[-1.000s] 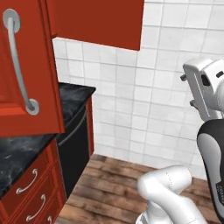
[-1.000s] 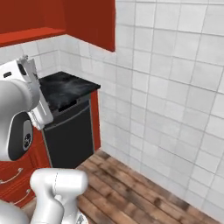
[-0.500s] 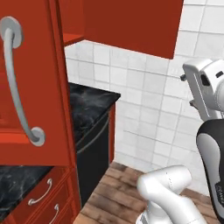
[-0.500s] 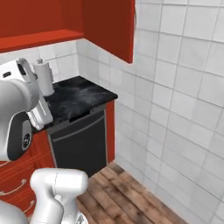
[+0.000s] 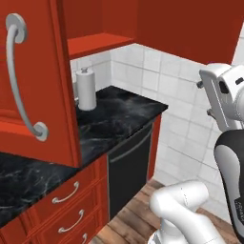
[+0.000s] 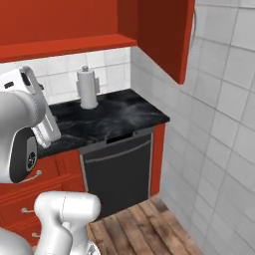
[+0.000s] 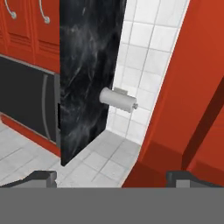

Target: Move the bowls from the cabinet to the plates on the dining table.

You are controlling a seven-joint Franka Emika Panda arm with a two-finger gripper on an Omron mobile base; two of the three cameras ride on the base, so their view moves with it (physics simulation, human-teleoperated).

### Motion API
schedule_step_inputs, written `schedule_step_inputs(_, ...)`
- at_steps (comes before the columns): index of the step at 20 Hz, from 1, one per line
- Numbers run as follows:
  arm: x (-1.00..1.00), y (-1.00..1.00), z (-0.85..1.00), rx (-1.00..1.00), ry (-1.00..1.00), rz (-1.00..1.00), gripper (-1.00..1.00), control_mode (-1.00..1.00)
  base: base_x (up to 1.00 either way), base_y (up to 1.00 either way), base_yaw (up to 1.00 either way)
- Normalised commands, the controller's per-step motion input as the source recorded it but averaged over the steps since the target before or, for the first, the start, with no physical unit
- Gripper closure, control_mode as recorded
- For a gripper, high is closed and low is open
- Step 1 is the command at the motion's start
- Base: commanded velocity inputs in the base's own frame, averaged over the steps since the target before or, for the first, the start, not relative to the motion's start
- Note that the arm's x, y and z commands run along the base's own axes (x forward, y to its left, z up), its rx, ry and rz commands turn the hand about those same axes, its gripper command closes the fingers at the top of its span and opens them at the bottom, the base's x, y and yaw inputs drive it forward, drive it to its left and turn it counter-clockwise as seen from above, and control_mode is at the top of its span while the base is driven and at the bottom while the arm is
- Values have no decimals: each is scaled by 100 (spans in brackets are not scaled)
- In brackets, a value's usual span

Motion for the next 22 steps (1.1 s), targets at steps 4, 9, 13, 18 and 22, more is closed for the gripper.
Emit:
schedule_step_inputs(4,0,0,0,0,0,0,-100,100,35,-2,47)
schedule_step_inputs(9,0,0,0,0,0,0,-100,100,35,-2,47)
schedule_step_inputs(13,0,0,0,0,0,0,-100,100,38,-2,47)
schedule_step_inputs(18,0,0,0,0,0,0,-100,100,45,-2,45)
schedule_step_inputs(22,0,0,0,0,0,0,-100,100,51,-4,42)
